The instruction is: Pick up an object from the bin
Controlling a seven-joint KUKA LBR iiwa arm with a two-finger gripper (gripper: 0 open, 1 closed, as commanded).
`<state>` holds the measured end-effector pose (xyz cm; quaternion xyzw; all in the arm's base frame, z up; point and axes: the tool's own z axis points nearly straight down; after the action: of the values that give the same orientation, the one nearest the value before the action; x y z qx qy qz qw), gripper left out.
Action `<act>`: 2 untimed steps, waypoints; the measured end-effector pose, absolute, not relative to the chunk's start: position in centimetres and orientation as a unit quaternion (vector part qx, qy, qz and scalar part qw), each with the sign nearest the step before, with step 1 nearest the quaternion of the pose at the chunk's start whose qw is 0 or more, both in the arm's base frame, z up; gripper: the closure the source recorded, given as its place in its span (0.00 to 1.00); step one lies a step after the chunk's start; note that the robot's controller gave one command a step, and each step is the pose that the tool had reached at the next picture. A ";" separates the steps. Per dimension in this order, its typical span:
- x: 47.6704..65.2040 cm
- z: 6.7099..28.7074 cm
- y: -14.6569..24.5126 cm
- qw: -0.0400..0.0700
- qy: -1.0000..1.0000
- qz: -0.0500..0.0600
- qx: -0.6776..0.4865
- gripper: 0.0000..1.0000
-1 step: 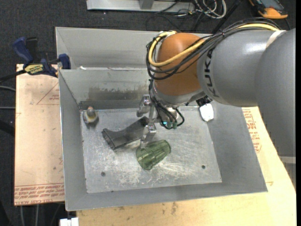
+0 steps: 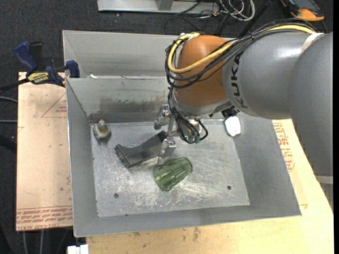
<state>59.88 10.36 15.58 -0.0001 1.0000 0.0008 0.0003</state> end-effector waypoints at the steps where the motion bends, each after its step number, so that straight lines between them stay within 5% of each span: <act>1: 61.6 9.0 11.2 0.022 0.971 0.000 -0.239 1.00; 2: 61.6 9.0 11.2 0.022 0.971 0.001 -0.239 1.00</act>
Offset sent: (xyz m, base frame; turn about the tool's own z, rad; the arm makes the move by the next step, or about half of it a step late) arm 0.0000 0.0000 0.0000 0.0000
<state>61.64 11.23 9.00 -0.2393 0.9707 0.0005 0.0218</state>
